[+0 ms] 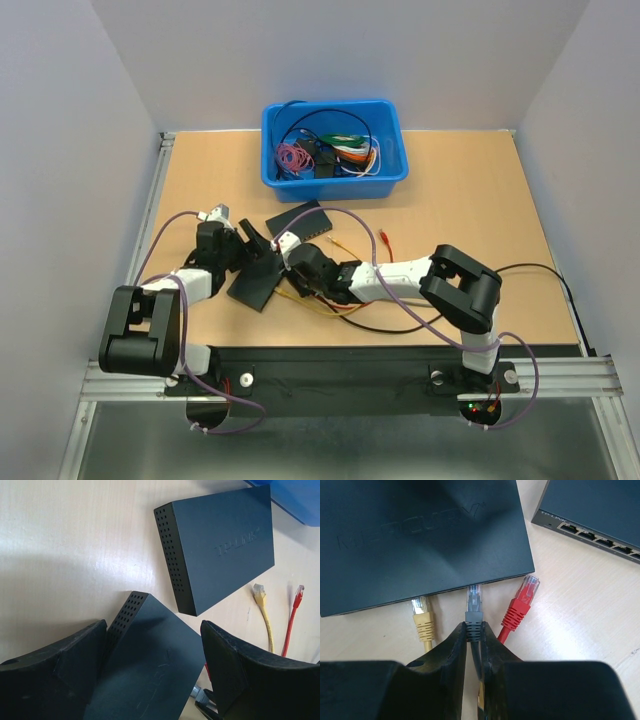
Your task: Insert the plug into the switch port
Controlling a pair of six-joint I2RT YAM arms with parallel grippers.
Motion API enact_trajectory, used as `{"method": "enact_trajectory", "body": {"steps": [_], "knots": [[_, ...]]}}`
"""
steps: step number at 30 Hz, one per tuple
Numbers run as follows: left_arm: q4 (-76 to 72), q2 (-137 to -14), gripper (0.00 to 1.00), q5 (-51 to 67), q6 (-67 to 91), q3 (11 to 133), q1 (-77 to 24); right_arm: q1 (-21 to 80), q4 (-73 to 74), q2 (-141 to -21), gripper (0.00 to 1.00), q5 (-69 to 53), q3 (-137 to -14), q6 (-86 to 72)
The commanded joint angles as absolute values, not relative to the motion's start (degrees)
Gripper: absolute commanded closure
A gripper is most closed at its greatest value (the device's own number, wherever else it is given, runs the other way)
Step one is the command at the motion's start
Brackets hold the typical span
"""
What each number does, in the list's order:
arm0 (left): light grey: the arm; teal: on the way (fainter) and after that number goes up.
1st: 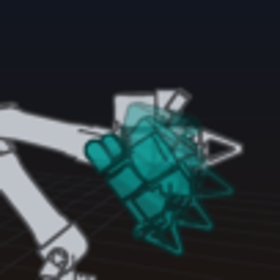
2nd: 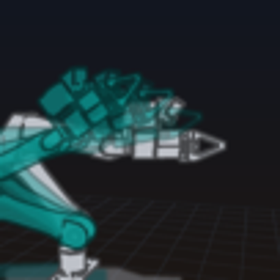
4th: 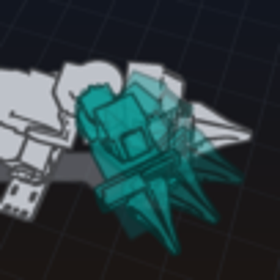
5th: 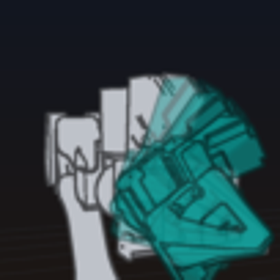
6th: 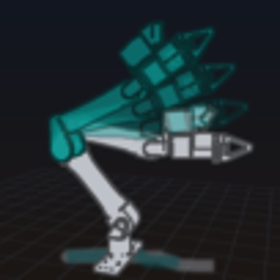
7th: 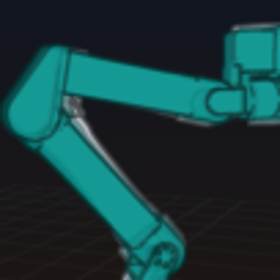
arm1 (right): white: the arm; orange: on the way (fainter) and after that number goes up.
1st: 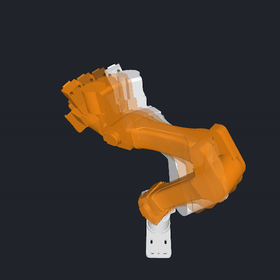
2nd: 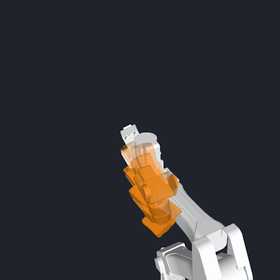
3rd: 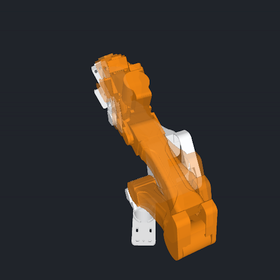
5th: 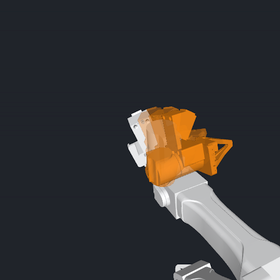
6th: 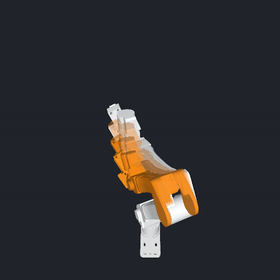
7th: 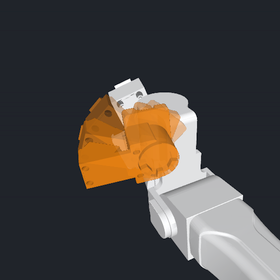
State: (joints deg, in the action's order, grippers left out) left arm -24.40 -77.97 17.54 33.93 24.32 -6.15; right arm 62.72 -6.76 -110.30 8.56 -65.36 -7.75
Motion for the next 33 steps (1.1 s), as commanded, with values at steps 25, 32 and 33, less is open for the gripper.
{"method": "enact_trajectory", "body": {"steps": [25,32,33], "knots": [[-21.27,-82.35,0.13,20.57,34.10,24.26,-11.69,63.81,-29.71,-108.38,1.00,7.04,-64.07,-0.97],[-20.66,-83.67,0.13,19.69,33.75,25.31,-12.65,63.11,-29.71,-107.75,0.99,2.03,-64.60,3.16],[-20.48,-83.76,0.13,19.51,33.66,25.49,-12.83,62.76,-29.71,-107.75,1.00,1.76,-64.51,3.25]]}}
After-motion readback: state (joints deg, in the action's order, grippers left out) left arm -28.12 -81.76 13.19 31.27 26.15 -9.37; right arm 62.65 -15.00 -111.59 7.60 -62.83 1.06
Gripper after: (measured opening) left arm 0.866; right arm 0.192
